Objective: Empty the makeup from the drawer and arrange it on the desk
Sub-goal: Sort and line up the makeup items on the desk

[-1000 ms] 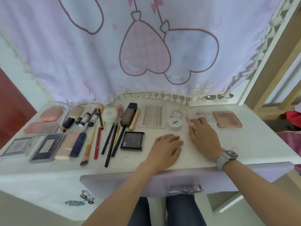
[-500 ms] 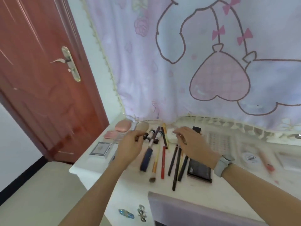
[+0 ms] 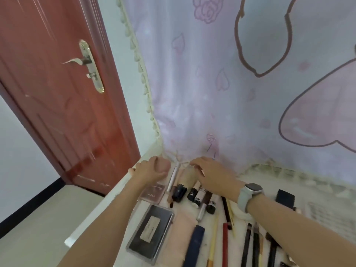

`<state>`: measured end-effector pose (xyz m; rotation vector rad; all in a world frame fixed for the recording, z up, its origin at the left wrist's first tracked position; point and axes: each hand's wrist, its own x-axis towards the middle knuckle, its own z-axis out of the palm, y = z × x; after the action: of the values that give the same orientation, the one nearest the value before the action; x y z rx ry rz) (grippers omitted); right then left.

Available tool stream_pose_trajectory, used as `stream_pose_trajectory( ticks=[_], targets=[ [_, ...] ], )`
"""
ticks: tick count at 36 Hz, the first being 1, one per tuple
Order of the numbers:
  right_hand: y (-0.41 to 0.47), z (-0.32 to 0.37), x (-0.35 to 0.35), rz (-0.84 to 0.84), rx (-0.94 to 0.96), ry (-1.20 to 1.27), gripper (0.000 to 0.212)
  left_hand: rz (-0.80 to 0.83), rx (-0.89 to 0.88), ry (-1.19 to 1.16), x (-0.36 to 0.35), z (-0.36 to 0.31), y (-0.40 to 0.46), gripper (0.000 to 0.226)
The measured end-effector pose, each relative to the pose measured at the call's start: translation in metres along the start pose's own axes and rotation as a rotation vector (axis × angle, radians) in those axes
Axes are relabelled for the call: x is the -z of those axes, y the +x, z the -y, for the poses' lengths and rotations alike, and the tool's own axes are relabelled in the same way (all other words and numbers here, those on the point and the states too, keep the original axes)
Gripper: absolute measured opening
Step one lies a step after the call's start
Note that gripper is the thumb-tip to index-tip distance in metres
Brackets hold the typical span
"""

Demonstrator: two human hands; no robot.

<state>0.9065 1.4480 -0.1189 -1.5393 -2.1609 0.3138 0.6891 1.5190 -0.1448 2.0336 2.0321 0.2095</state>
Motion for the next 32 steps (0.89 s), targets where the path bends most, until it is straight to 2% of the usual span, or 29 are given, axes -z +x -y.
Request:
stream_pose_trajectory(
  ticks=[2,4,7,9,11,12,14,18,19,22,25,29,32],
  targets=[
    [0.007,-0.005,-0.003,-0.009,-0.004,0.037,0.031,-0.096,-0.023,0.02,0.002,-0.001,0.002,0.068],
    [0.014,-0.009,-0.004,-0.018,-0.014,0.103,0.028,-0.166,-0.073,-0.123,0.008,-0.001,0.001,0.068],
    [0.024,-0.008,-0.001,-0.042,-0.088,0.405,0.022,-0.191,-0.189,-0.501,0.024,-0.005,-0.012,0.081],
    [0.031,0.0,0.005,-0.038,-0.14,0.627,0.021,-0.205,-0.273,-0.572,0.035,-0.013,-0.026,0.092],
    [0.038,0.009,0.014,0.006,-0.15,0.735,0.03,-0.213,-0.345,-0.562,0.042,-0.022,-0.039,0.101],
    [0.039,0.013,0.019,0.033,-0.14,0.741,0.031,-0.217,-0.371,-0.57,0.045,-0.027,-0.044,0.103],
    [0.039,0.019,0.024,0.064,-0.109,0.756,0.019,-0.239,-0.409,-0.6,0.048,-0.037,-0.054,0.106],
    [0.033,0.026,0.033,0.186,-0.08,0.913,0.008,-0.382,-0.411,-0.698,0.048,-0.053,-0.07,0.108],
    [0.03,0.026,0.035,0.216,-0.078,0.949,0.011,-0.401,-0.407,-0.724,0.048,-0.057,-0.074,0.107],
    [0.021,0.026,0.041,0.271,-0.102,1.025,0.041,-0.403,-0.442,-0.739,0.045,-0.065,-0.086,0.095],
    [0.009,0.025,0.047,0.306,-0.098,1.023,0.055,-0.373,-0.496,-0.747,0.041,-0.07,-0.096,0.089],
    [-0.004,0.025,0.059,0.321,-0.084,0.974,0.054,-0.386,-0.544,-0.711,0.04,-0.074,-0.107,0.088],
    [-0.011,0.03,0.073,0.327,-0.047,0.9,0.04,-0.4,-0.558,-0.714,0.045,-0.078,-0.116,0.087]
  ],
)
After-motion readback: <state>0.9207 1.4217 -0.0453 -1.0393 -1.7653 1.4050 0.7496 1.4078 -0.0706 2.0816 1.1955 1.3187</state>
